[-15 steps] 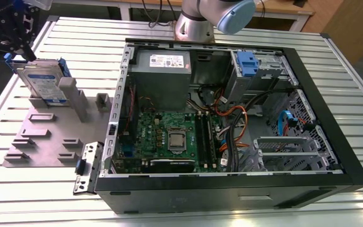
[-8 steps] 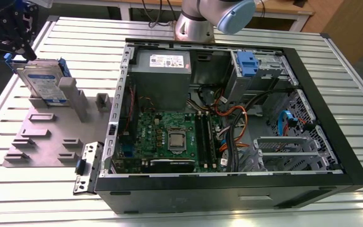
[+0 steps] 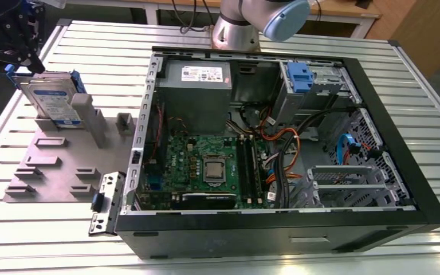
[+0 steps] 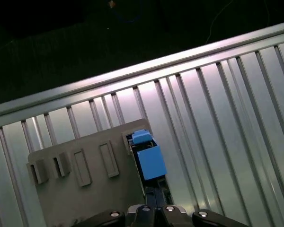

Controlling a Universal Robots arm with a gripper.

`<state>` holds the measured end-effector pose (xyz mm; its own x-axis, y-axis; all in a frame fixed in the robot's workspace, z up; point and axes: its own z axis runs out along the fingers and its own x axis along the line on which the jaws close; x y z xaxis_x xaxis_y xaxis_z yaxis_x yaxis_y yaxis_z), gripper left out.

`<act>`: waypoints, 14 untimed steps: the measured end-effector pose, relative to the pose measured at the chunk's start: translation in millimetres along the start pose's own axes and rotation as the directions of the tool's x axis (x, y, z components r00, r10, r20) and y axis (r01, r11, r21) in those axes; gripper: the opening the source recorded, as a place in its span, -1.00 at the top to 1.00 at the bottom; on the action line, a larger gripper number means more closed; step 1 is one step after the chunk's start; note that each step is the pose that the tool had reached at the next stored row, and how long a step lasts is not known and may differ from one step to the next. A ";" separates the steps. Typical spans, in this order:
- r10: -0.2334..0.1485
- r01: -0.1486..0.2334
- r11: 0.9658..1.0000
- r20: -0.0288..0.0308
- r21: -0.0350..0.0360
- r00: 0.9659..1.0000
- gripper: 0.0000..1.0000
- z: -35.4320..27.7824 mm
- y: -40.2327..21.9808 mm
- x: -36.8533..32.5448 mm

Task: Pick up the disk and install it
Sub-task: 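Pick up the disk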

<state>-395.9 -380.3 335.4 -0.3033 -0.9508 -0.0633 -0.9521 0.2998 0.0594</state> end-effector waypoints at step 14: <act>-0.093 0.093 0.996 0.020 -0.010 0.995 0.79 1.2 -0.9 -0.2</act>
<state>-395.0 -380.3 334.1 -0.2141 -0.9728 -0.0880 -0.9758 0.2091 0.0633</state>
